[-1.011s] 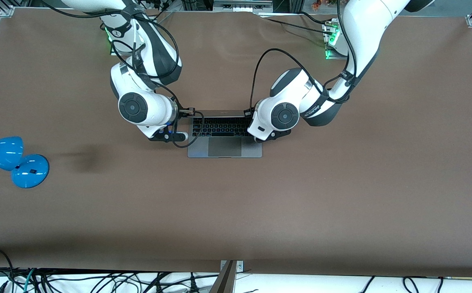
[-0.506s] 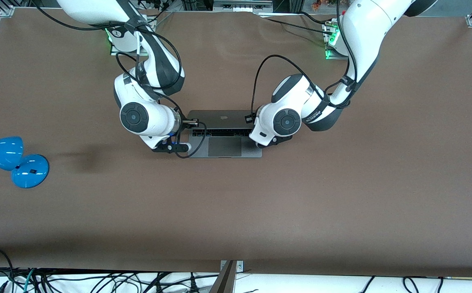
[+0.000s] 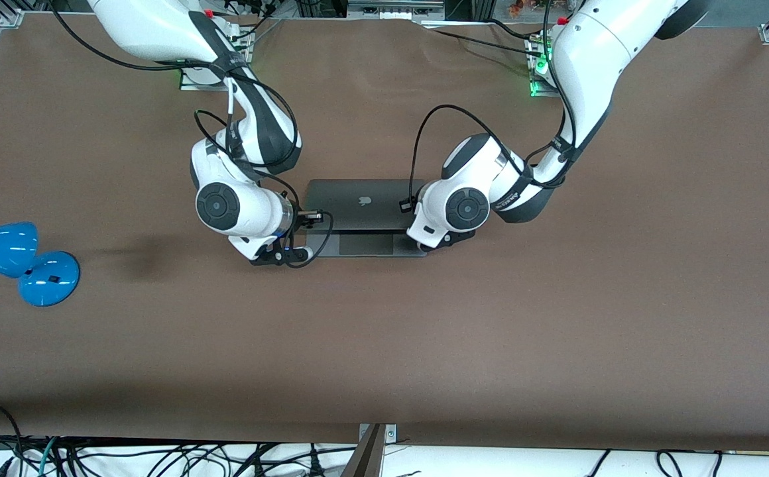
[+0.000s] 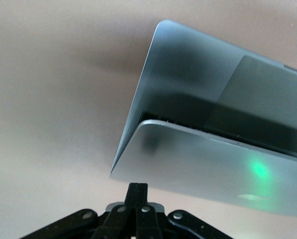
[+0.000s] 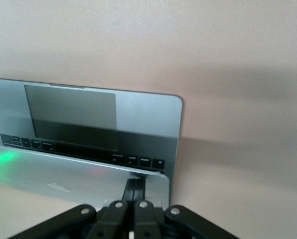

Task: Close laptop with both arms from behind
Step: 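Press the lid flat onto the keyboard with both grippers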

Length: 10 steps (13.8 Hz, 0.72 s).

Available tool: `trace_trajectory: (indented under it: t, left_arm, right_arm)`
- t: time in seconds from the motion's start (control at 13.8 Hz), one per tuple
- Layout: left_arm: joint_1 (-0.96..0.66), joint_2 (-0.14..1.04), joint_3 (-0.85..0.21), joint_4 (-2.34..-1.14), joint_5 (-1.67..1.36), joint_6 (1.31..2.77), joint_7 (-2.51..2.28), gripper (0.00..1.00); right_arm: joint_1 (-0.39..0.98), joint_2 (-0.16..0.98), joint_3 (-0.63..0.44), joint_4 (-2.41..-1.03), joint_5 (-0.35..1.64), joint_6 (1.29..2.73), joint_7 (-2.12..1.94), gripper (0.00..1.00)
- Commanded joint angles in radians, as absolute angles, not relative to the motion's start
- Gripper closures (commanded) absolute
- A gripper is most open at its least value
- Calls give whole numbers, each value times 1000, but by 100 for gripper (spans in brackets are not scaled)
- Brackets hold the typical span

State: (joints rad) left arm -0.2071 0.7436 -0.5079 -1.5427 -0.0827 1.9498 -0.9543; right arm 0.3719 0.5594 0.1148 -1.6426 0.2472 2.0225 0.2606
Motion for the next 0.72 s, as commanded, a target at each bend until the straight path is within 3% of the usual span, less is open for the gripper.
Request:
trace_trajectory:
  t: [0.0, 0.65]
  left_arm:
    - [-218, 782, -505, -1506, -31, 1962, -943, 100]
    - [-224, 839, -485, -1499, 14, 2028, -943, 100]
  right_arm:
    - [376, 577, 100, -1618, 236, 2022, 229, 100]
    - [368, 653, 97, -1612, 238, 2118, 108, 100]
